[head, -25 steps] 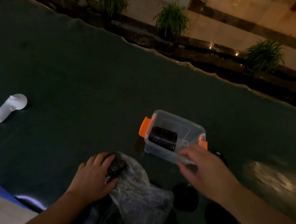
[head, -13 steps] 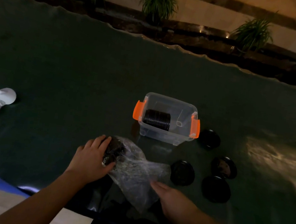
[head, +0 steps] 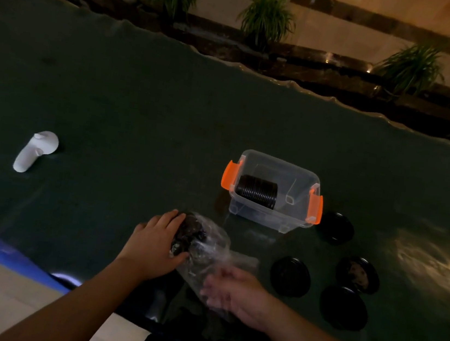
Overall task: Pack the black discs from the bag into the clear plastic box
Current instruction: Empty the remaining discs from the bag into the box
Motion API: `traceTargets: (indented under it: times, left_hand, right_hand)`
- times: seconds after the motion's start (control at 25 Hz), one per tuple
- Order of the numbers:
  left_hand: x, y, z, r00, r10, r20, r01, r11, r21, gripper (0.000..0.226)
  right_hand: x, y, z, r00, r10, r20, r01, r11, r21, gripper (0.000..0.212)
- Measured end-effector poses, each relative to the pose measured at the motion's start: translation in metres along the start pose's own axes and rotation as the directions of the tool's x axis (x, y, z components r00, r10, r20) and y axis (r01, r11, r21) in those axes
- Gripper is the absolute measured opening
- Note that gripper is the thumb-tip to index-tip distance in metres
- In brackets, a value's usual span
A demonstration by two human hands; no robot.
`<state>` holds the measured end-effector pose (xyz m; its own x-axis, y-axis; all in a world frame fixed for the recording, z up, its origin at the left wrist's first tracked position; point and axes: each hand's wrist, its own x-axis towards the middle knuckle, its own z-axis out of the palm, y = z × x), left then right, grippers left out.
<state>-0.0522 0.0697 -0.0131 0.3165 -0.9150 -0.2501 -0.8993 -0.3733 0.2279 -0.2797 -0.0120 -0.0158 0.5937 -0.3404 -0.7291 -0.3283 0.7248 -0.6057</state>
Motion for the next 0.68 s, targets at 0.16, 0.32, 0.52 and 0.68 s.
traceTargets:
  times: [0.16,0.32,0.52,0.68]
  left_hand:
    - [-0.001,-0.002,0.002,1.000,-0.001,0.008,0.001,1.000,-0.001,0.099]
    - [-0.004,-0.006,0.004,1.000,0.007,-0.003,-0.007,1.000,-0.006,0.100]
    - [-0.007,-0.008,0.008,0.999,0.045,-0.001,-0.045,0.998,-0.050,0.096]
    - [-0.010,-0.009,0.010,0.997,0.077,-0.004,-0.077,0.993,-0.092,0.095]
  right_hand:
    - [-0.007,-0.007,-0.007,0.835,-0.425,0.348,0.482,0.262,-0.836,0.023]
    - [0.010,-0.002,-0.018,0.748,-0.322,0.581,0.440,-0.416,-0.796,0.051]
    - [0.028,-0.020,0.007,0.792,-0.372,0.484,0.343,-0.386,-0.857,0.071]
    - [0.034,-0.037,0.016,0.652,-0.496,0.573,0.420,-0.393,-0.818,0.067]
